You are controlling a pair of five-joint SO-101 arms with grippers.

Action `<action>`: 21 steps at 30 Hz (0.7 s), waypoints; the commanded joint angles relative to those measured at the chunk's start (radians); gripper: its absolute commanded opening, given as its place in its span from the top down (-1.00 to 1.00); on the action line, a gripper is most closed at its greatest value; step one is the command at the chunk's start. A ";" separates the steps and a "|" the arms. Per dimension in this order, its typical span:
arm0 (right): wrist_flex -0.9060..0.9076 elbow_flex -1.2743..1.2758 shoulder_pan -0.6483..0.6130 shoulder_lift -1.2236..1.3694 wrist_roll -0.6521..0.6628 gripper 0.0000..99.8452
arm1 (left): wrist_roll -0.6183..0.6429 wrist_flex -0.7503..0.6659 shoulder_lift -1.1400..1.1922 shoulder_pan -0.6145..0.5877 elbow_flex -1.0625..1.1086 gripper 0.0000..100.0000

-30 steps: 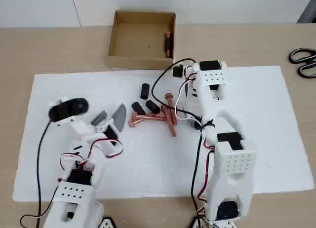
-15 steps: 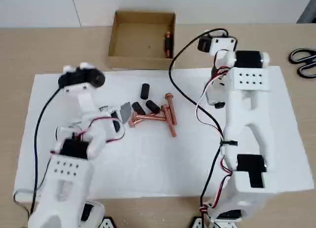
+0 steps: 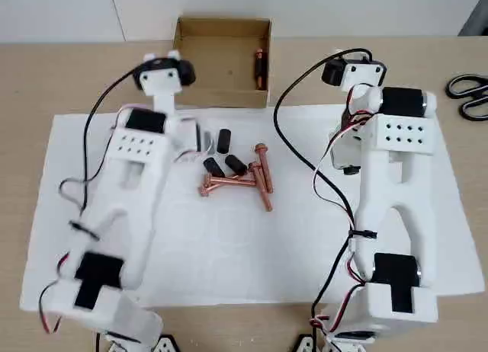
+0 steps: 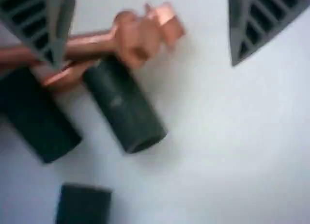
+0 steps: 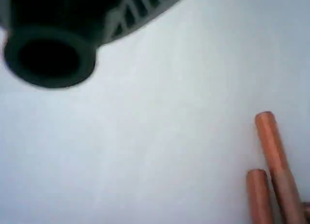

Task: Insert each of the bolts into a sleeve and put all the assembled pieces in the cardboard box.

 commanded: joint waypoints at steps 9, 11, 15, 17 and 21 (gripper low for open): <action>-0.001 0.005 0.012 -0.059 0.011 0.99 | -0.009 0.135 0.180 0.250 -0.248 0.57; -0.001 0.005 0.012 -0.054 0.012 0.99 | -0.002 0.069 0.198 0.288 -0.248 0.57; -0.001 0.005 0.012 -0.053 0.012 0.99 | 0.149 -0.038 0.233 0.318 -0.248 0.57; -0.002 0.005 0.012 -0.053 0.012 0.99 | 0.222 -0.077 0.261 0.318 -0.248 0.57; -0.002 0.005 0.012 -0.053 0.012 0.99 | 0.279 -0.130 0.319 0.321 -0.248 0.57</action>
